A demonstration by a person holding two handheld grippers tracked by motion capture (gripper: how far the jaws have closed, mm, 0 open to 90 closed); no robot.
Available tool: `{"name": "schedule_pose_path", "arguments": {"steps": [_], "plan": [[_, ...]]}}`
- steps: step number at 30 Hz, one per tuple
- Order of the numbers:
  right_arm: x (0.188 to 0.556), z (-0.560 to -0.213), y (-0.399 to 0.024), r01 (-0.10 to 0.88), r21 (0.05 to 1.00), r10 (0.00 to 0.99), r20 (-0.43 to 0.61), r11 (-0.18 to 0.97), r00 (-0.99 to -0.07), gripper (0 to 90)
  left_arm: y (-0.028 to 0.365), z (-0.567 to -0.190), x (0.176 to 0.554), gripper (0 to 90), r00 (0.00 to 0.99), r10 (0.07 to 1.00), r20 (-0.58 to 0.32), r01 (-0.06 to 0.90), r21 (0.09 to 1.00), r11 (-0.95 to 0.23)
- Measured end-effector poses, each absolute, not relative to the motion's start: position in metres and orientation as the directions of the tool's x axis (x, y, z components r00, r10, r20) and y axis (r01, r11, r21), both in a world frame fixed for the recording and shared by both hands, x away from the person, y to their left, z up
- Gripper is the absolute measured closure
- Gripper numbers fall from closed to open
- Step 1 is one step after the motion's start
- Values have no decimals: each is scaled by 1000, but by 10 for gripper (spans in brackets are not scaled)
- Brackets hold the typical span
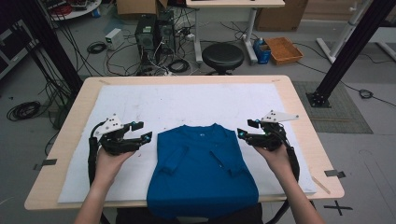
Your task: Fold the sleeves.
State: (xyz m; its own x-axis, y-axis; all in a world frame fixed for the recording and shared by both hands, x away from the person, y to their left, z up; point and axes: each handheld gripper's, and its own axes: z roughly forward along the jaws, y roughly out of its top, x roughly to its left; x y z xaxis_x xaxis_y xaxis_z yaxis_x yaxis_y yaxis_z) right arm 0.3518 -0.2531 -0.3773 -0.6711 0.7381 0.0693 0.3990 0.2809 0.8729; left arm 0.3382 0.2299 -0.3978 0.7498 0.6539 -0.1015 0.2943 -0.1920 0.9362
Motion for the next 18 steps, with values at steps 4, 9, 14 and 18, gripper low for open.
{"name": "schedule_pose_path", "arguments": {"steps": [4,9,14,18], "plan": [[362,-376,-257,399,878,741,80,264,-667,380,225,-398,344,407,767,617,-174,353,918,-179],[369,-374,-265,407,884,759,99,230,-644,350,216,-395,346,352,749,647,-140,349,914,-206],[368,-376,-273,408,884,765,95,230,-637,329,213,-394,347,334,752,647,-126,344,913,-222],[367,-376,-279,409,888,773,106,209,-626,310,219,-394,345,323,745,653,-133,333,923,-192]]}}
